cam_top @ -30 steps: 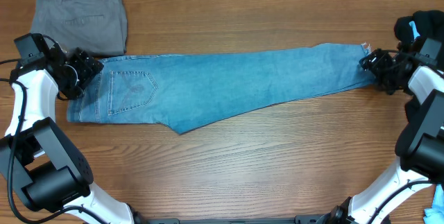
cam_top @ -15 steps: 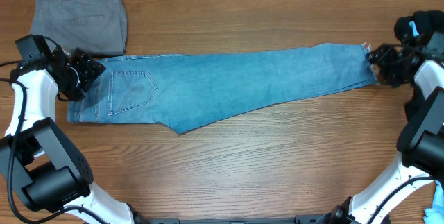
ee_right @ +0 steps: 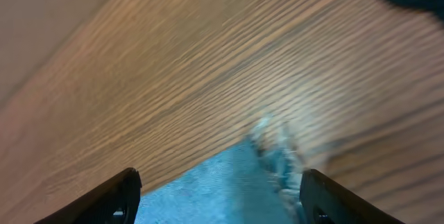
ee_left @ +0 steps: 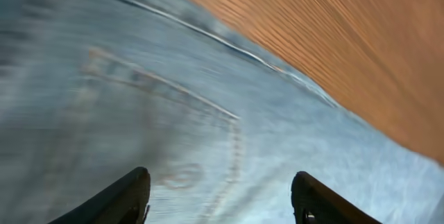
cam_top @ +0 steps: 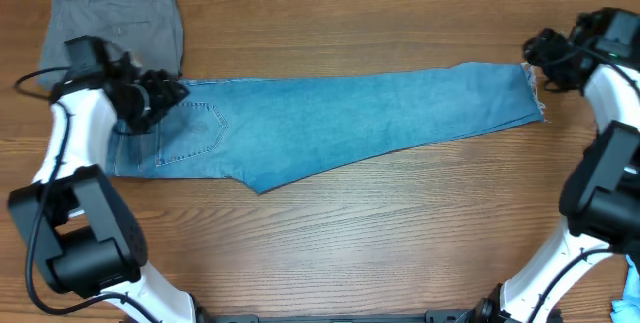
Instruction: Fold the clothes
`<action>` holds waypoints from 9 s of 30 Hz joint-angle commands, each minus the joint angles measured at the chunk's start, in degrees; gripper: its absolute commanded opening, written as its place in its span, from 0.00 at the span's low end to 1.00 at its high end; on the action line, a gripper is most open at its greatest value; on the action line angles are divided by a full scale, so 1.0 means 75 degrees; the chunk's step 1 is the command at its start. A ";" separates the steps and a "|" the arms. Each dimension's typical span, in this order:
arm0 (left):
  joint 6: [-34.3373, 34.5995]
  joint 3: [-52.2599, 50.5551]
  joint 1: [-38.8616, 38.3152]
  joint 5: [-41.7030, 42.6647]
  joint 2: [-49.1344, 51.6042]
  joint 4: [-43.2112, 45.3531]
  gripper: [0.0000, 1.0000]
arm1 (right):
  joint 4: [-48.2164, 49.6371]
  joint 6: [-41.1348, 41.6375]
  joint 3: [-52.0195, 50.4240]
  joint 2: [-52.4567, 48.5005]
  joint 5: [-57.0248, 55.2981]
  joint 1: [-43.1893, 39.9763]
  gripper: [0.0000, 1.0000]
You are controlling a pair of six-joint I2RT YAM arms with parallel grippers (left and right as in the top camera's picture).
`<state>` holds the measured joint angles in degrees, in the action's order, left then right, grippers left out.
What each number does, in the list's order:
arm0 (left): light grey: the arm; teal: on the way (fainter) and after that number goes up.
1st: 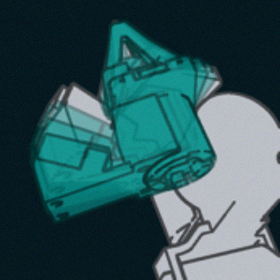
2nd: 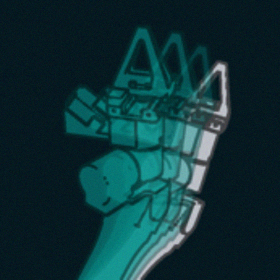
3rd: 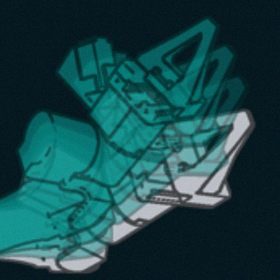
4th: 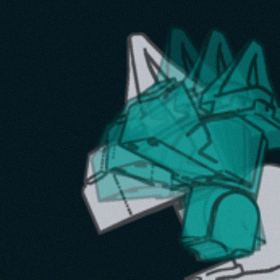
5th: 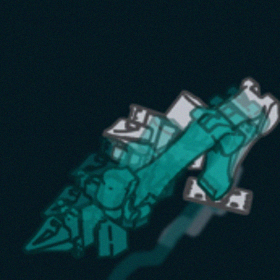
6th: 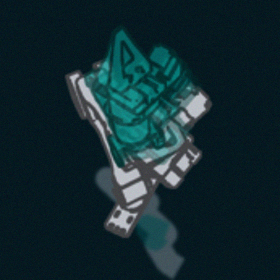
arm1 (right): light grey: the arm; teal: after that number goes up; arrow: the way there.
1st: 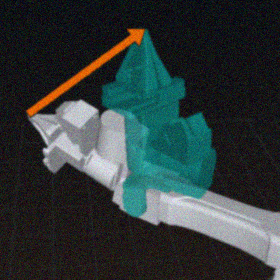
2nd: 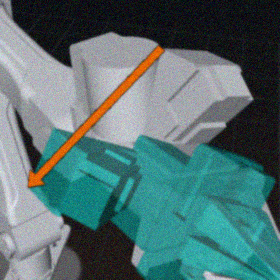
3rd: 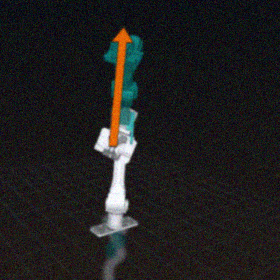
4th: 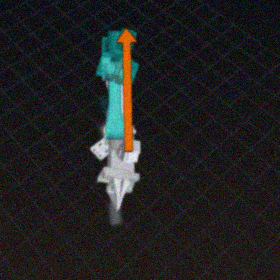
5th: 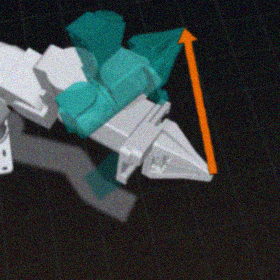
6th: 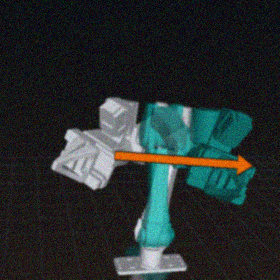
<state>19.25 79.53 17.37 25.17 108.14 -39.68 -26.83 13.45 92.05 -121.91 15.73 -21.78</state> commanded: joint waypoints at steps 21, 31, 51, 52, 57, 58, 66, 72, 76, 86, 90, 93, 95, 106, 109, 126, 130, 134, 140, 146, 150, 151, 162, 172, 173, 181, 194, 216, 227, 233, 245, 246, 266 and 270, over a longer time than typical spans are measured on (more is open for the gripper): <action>-0.0399 0.2049 -0.0487 -0.0437 0.0064 -0.1163 0.70 | 0.0131 0.0032 0.0087 -0.1253 -0.0796 0.1244 0.74; -0.0475 0.2049 -0.0493 -0.0440 0.0064 -0.1218 0.71 | -0.0854 -0.0204 0.0256 -0.1186 -0.1676 0.1445 0.73; -0.0629 0.2049 -0.0493 -0.0443 0.0064 -0.1201 0.75 | -0.2261 0.0536 0.1772 -0.1253 -0.2981 0.2530 0.72; -0.0694 0.2049 -0.0493 -0.0440 0.0064 -0.1204 0.75 | -0.2276 0.0609 0.1772 -0.1317 -0.3080 0.2541 0.72; -0.0781 0.2049 -0.0493 -0.0443 0.0064 -0.1230 0.76 | -0.2629 0.0612 0.1772 -0.1451 -0.3357 0.2538 0.68; -0.0801 0.2049 -0.0493 -0.0440 0.0064 -0.1227 0.76 | -0.2675 0.0612 0.1772 -0.1451 -0.3453 0.2538 0.63; -0.0804 0.2049 -0.0493 -0.0443 0.0064 -0.1221 0.76 | -0.3083 0.0583 0.2043 -0.1419 -0.3678 0.2535 0.20; -0.0889 0.2049 -0.0493 -0.0443 0.0064 -0.1218 0.77 | -0.3483 0.0583 0.3229 -0.1405 -0.3695 0.2390 0.04; -0.0944 0.2049 -0.0493 -0.0443 0.0064 -0.1224 0.77 | -0.3523 0.0580 0.3654 -0.1405 -0.3547 0.2276 0.09; -0.1005 0.2049 -0.0519 -0.0443 0.0064 -0.1221 0.79 | -0.3430 0.0647 0.3124 -0.1830 -0.2678 0.2340 0.65; -0.1003 0.2049 -0.0522 -0.0440 0.0064 -0.1224 0.79 | -0.3381 0.0854 0.3121 -0.2066 -0.2713 0.2337 0.63; -0.1003 0.2049 -0.0522 -0.0437 0.0064 -0.1227 0.79 | -0.3424 0.0868 0.3121 -0.2139 -0.2774 0.2337 0.59; -0.1003 0.2049 -0.0522 -0.0437 0.0064 -0.1227 0.79 | -0.3593 0.0871 0.3121 -0.2174 -0.2833 0.2337 0.56; -0.1005 0.2049 -0.0522 -0.0443 0.0064 -0.1250 0.80 | -0.3995 0.0866 0.3284 -0.2261 -0.3730 0.2331 0.04; -0.1008 0.2049 -0.0522 -0.0443 0.0067 -0.1250 0.80 | -0.4418 0.0807 0.4033 -0.2171 -0.3981 0.2215 0.04; -0.1145 0.2197 -0.0504 -0.0752 0.0067 -0.1323 0.80 | -0.6510 0.0804 0.7291 -0.1719 -0.3704 0.1198 0.04; -0.1198 0.2136 -0.0527 -0.1396 0.0134 -0.1620 0.86 | -0.6540 0.0755 0.7277 -0.1705 -0.3279 0.1064 0.04; -0.1195 0.2124 -0.0597 -0.1373 0.0536 -0.1376 0.88 | -0.6513 0.0755 0.7277 -0.1705 -0.3284 0.1058 0.04; -0.1148 0.2124 -0.0720 -0.1247 0.1591 -0.0892 0.86 | -0.6496 0.0755 0.7277 -0.1705 -0.3281 0.1058 0.04; -0.1139 0.2127 -0.0720 -0.1204 0.2171 -0.0204 0.82 | -0.6496 0.0761 0.7274 -0.1705 -0.3279 0.1058 0.04; -0.1139 0.2139 -0.0720 -0.1224 0.2206 -0.0015 0.79 | -0.6499 0.0761 0.7274 -0.1705 -0.3279 0.1058 0.04; -0.1137 0.2203 -0.0714 -0.1157 0.2183 -0.0099 0.76 | -0.6499 0.0761 0.7274 -0.1705 -0.3279 0.1058 0.04; -0.1341 0.2906 -0.0504 -0.1827 0.2133 -0.0930 0.81 | -0.6499 0.0764 0.7274 -0.1705 -0.3281 0.1058 0.04; -0.1329 0.2903 -0.0589 -0.1329 0.2917 -0.0589 0.66 | -0.6499 0.0793 0.7274 -0.1705 -0.3281 0.1058 0.04; -0.1329 0.2903 -0.0592 -0.1332 0.2946 -0.0586 0.63 | -0.6499 0.0793 0.7274 -0.1705 -0.3281 0.1058 0.04; -0.1338 0.3072 -0.0597 -0.0804 0.2964 -0.0303 0.06 | -0.6452 0.0816 0.7274 -0.1705 -0.3284 0.1058 0.04; -0.1309 0.5872 -0.0565 -0.0216 0.2935 -0.0478 0.04 | -0.4934 0.0784 0.7286 -0.1705 -0.3133 0.1046 0.04; -0.2296 0.7909 -0.0271 -0.1763 0.2938 -0.6843 0.04 | -0.9364 0.1215 0.7446 -0.1661 -0.3590 0.0242 0.04; -0.2809 0.7801 -0.0332 -0.1486 0.2920 -0.7574 0.04 | -0.8749 0.1204 0.5928 -0.1679 -0.3273 0.0230 0.04; -0.2716 0.8329 -0.0236 -0.0833 0.2908 -0.6219 0.04 | -0.6289 0.0568 0.6193 -0.1661 -0.1638 0.0219 0.04; -0.3042 1.0550 -0.0312 -0.0589 0.2311 -0.7618 0.04 | -0.7936 0.0551 0.7764 -0.1606 -0.1836 -0.0111 0.04; -0.2882 1.0308 -0.0428 -0.0574 0.2197 -0.7618 0.04 | -0.8349 0.0580 0.7699 -0.1606 -0.2101 -0.0114 0.04; -0.2285 0.8376 -0.0364 -0.0067 0.1696 -0.3631 0.04 | -0.3031 0.0997 0.7300 -0.1594 0.1510 -0.0271 0.04; -0.2827 0.9573 -0.0353 -0.0291 0.1693 -0.5429 0.04 | -0.4945 0.0323 0.8058 -0.1588 0.0860 -0.0364 0.04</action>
<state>-0.01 144.40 13.61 22.57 122.67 -73.34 -57.58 18.46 148.05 -135.41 23.03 -22.74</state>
